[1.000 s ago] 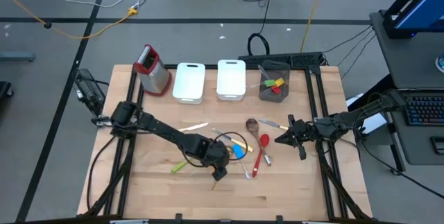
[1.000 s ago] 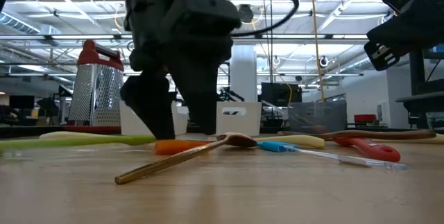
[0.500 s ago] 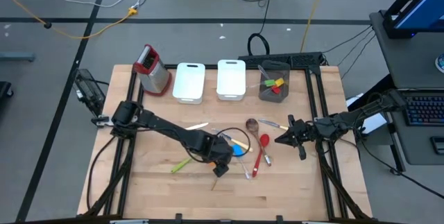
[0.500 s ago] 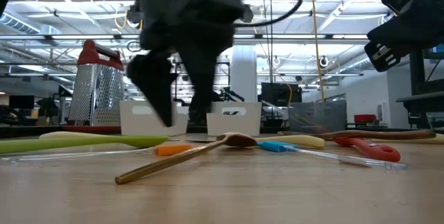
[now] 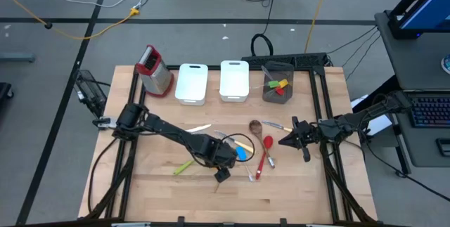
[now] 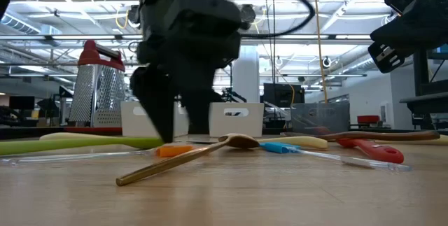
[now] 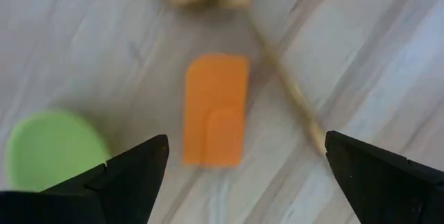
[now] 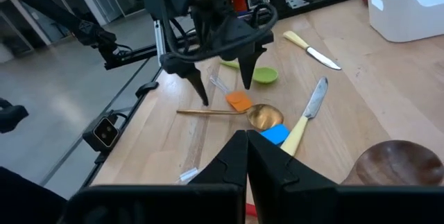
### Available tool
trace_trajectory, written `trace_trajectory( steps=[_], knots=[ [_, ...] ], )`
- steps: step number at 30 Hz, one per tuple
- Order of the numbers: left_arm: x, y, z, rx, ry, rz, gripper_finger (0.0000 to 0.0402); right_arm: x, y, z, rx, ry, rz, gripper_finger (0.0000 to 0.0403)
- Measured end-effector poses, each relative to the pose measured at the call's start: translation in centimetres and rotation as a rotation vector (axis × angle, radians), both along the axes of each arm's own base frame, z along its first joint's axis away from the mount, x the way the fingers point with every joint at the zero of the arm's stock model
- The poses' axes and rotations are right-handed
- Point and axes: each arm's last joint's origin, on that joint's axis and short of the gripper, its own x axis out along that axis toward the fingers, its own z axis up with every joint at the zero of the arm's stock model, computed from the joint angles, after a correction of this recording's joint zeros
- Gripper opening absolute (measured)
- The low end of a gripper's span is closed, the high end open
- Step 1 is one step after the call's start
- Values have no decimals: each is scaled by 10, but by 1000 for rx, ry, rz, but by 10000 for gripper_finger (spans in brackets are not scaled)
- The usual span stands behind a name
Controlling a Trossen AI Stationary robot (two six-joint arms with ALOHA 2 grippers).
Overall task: Pick & Place Kitchen Items
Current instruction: Put the orange spatula into the black bin
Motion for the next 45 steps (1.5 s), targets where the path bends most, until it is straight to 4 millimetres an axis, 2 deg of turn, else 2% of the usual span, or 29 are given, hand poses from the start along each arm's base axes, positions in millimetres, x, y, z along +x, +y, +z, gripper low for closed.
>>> trace_trajectory(
  steps=[8,13,18,22,25,28,32,36,41,45],
  knots=[
    [0,4,9,23,-29,3,392,0,0,0,3,1,-1,0],
    [0,3,2,27,-12,-15,392,0,0,0,3,1,-1,0],
    [6,2,-16,36,3,-36,389,0,0,0,3,1,-1,0],
    [5,5,-30,13,85,-46,348,0,0,0,11,3,-2,0],
    [7,7,-30,-28,76,-45,300,0,0,-1,29,14,-5,0],
    [8,7,-20,-22,19,-37,264,0,0,-1,28,15,-5,0],
    [10,10,-10,-15,-33,-33,240,0,0,-1,26,14,-6,0],
    [10,15,1,-17,-63,-31,243,0,0,-1,23,14,-6,0],
    [9,22,10,10,-83,-23,271,0,0,-1,24,14,-6,0],
    [3,22,6,25,-12,-46,292,0,0,-1,29,15,-7,0]
  ],
)
